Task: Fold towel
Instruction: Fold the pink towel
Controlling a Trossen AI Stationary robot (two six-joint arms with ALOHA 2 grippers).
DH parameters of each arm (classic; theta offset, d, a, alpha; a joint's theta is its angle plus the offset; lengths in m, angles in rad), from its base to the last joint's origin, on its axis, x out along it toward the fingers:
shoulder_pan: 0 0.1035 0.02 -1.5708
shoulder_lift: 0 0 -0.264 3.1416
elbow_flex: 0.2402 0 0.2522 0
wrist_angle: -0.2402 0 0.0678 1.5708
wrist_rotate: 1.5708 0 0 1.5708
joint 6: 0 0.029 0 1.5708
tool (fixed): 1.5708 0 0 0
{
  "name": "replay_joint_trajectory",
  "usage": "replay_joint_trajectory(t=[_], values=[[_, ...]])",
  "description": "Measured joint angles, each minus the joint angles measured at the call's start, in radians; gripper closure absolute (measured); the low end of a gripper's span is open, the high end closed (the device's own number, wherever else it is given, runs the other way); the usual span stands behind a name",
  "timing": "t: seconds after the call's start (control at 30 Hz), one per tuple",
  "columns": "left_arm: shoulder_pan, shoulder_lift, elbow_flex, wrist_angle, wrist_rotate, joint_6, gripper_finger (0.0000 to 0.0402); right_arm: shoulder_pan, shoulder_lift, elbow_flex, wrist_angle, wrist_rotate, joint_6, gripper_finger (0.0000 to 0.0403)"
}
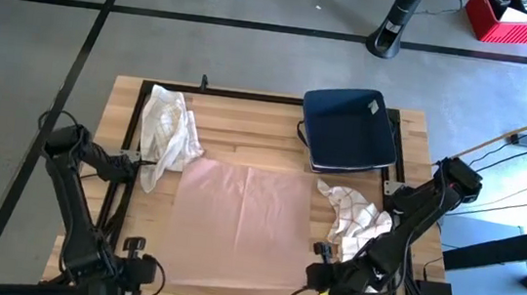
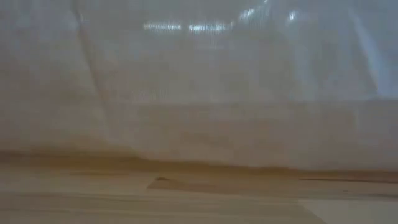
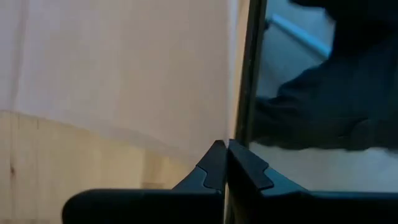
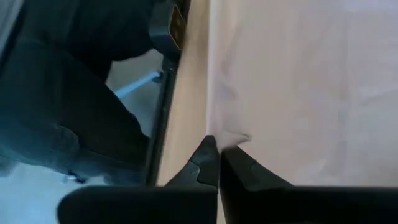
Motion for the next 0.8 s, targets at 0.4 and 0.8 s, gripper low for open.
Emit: replay_joint_trajectory(t=[0.4, 0.8], values=[[0.083, -0.026, -0.002, -0.401, -0.502, -0.052, 0.0401, -0.007, 0.000, 0.000, -0.282, 0.549, 0.076, 0.0398], [0.314, -0.026, -0.257, -0.545, -0.619, -0.162, 0.0401, -0.192, 0.001, -0.132, -0.464, 0.584, 0.316, 0.0397]])
